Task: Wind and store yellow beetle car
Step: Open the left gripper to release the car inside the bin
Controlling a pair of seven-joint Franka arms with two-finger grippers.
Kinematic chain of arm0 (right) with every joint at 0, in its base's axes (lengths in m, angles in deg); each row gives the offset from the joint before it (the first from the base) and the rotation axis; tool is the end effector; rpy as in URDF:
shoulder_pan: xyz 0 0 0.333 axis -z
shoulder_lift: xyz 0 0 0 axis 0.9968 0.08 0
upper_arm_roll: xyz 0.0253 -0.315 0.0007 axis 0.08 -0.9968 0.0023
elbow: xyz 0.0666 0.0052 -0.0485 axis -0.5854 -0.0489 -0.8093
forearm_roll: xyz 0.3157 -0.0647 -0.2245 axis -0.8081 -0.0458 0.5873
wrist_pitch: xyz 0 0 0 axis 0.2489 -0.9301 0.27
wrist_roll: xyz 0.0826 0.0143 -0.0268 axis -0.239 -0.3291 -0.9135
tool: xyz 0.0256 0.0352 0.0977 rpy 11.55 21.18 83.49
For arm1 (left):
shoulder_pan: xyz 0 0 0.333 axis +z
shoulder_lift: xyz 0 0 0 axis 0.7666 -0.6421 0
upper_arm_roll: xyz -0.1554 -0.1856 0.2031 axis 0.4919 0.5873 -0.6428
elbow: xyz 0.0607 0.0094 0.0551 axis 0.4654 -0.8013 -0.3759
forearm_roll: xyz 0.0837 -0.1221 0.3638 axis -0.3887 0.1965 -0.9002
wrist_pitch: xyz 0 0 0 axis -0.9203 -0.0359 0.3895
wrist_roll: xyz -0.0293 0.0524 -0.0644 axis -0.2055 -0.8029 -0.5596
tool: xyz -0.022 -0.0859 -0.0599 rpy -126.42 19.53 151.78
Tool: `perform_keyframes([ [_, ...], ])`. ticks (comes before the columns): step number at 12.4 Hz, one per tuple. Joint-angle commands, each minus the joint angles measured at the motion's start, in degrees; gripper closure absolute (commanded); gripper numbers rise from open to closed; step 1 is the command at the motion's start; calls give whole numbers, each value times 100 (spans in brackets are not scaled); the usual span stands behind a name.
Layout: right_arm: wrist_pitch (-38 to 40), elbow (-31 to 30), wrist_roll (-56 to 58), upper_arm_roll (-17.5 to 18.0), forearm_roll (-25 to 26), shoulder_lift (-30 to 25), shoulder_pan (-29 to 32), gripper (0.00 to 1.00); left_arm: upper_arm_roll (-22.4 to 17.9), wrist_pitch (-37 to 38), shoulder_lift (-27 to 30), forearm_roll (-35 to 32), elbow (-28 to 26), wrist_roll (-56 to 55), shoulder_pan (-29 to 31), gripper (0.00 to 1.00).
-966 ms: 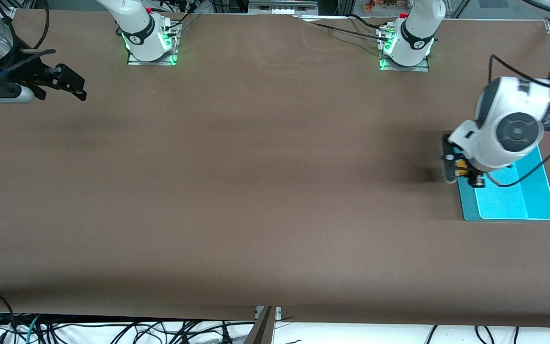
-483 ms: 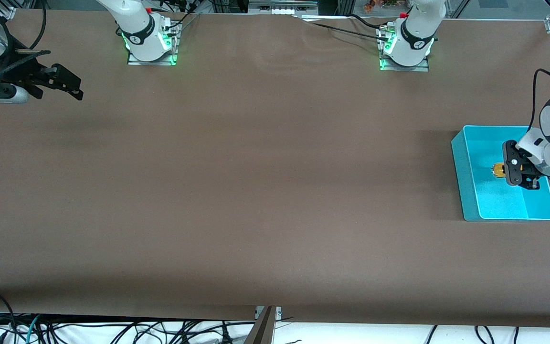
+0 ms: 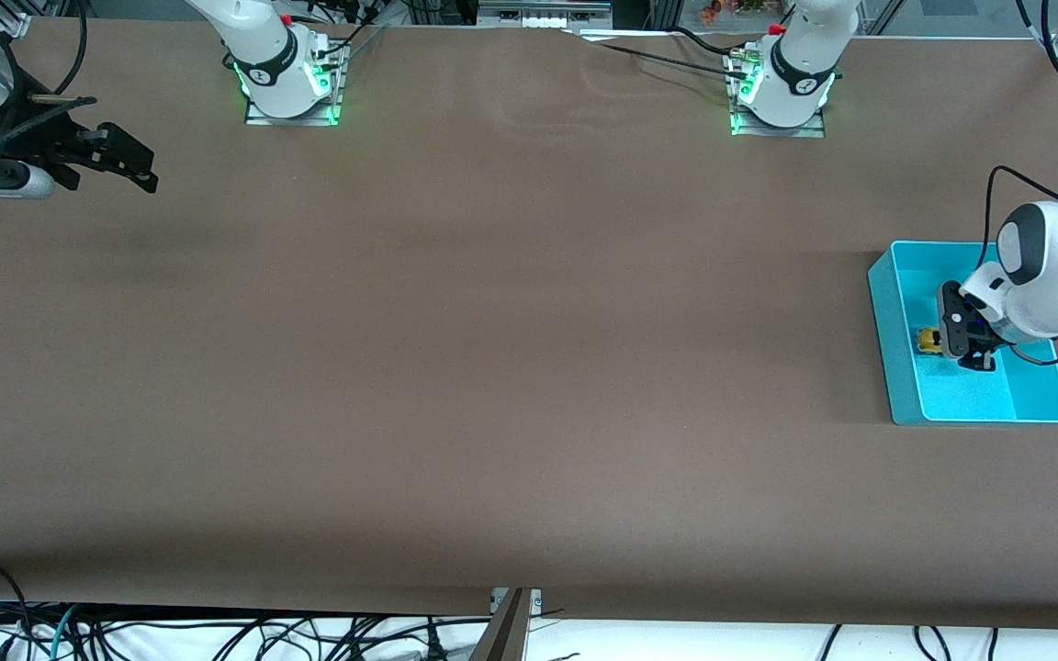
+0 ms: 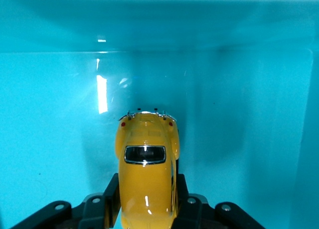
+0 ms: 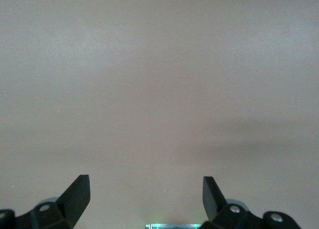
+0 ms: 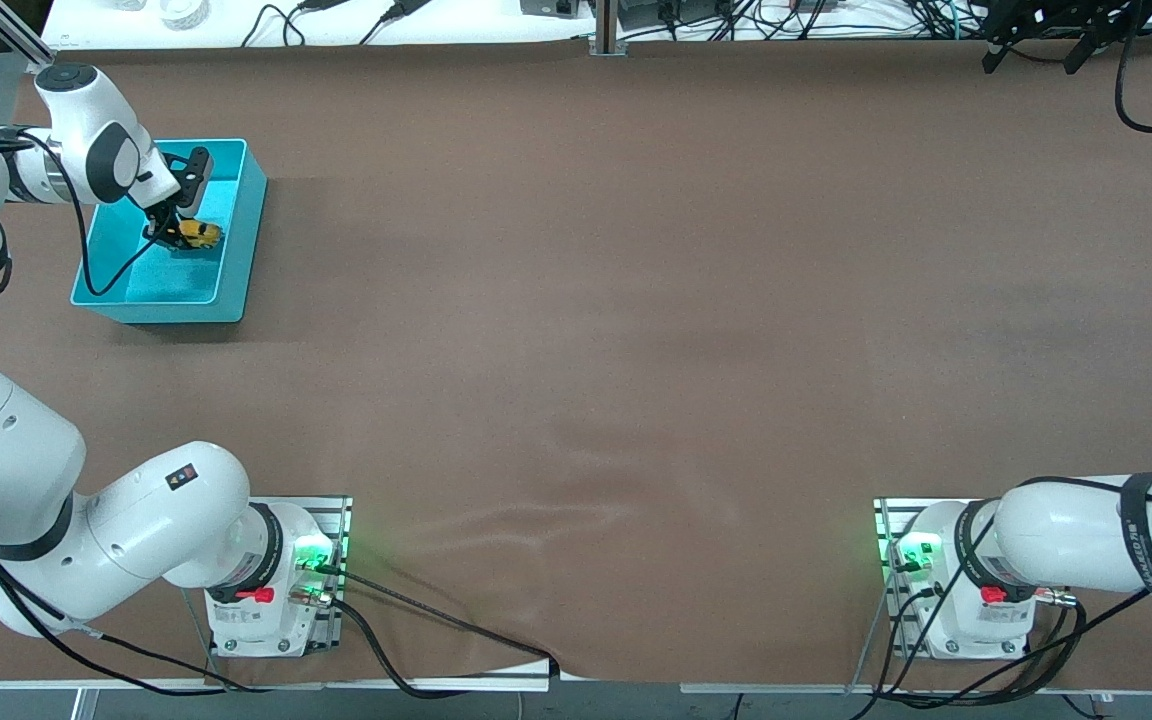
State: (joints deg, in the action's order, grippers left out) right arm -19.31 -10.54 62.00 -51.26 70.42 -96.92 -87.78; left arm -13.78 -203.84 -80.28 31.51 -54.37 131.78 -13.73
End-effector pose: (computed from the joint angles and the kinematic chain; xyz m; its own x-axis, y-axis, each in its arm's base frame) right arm 0.5116 0.0493 0.6121 0.9986 -0.0315 -0.0420 -0.0318 -0.9995 -0.0065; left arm 0.5609 0.2166 0.1959 -0.0211 -0.9919 -0.1249 -0.9964 0.0106 0.0845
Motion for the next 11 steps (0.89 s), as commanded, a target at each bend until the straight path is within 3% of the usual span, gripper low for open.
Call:
perform_keyframes([
  [1,198,197,-4,-3,64,81,17,0,83,-18,110,-132,2,104,95,0],
  [4,207,223,-22,-3,73,90,8,0,153,357,530,-54,37,104,78,0],
  [7,164,223,-101,-21,55,99,17,0,689,1735,1268,453,396,34,60,0],
  [11,32,223,-92,-39,81,99,-1,0,1399,3836,1385,720,1730,-762,25,0],
])
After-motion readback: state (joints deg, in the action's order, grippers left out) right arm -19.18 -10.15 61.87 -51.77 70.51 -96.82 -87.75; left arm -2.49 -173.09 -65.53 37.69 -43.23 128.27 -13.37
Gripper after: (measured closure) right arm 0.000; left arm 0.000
